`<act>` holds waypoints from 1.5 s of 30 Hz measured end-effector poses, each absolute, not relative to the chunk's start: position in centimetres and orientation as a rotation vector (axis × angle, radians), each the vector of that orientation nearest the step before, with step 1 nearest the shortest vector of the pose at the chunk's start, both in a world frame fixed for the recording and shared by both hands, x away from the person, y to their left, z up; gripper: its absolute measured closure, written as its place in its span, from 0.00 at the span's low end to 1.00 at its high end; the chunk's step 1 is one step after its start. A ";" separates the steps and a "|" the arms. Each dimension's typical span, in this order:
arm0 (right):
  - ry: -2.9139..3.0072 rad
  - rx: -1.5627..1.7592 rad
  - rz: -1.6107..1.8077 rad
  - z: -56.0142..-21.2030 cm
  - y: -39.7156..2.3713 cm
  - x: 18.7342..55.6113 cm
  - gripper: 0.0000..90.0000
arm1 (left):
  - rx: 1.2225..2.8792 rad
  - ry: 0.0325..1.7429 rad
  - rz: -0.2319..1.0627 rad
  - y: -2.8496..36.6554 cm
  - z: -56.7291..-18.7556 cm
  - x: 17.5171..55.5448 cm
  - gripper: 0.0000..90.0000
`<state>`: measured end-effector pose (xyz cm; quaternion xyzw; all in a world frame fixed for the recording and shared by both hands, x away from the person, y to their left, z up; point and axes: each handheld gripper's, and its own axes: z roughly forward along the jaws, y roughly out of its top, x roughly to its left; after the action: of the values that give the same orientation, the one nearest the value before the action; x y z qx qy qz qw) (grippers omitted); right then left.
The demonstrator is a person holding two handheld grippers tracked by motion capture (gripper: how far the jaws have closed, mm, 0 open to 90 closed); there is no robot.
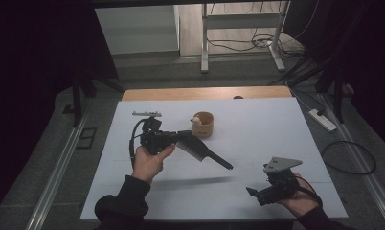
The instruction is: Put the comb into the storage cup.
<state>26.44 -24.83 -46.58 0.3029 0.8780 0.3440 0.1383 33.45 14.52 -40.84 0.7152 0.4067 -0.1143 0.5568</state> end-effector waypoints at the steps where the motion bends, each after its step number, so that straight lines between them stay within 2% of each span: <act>1: 2.540 0.882 0.993 -46.6 -25.0 26.4 0.00 | 1.685 0.964 -0.268 14.6 -40.8 33.5 0.93; 27: 2.442 1.108 0.947 -46.4 -30.2 25.7 0.00 | 1.632 1.037 -0.191 18.6 -38.9 34.9 0.93; 45: 2.341 1.257 0.913 -45.7 -33.5 23.8 0.00 | 1.621 1.076 -0.163 19.6 -37.9 36.1 0.93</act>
<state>23.81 -33.47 -45.68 0.4412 0.8217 0.3205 0.1655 36.08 19.60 -37.87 0.6879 0.4564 -0.0693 0.5601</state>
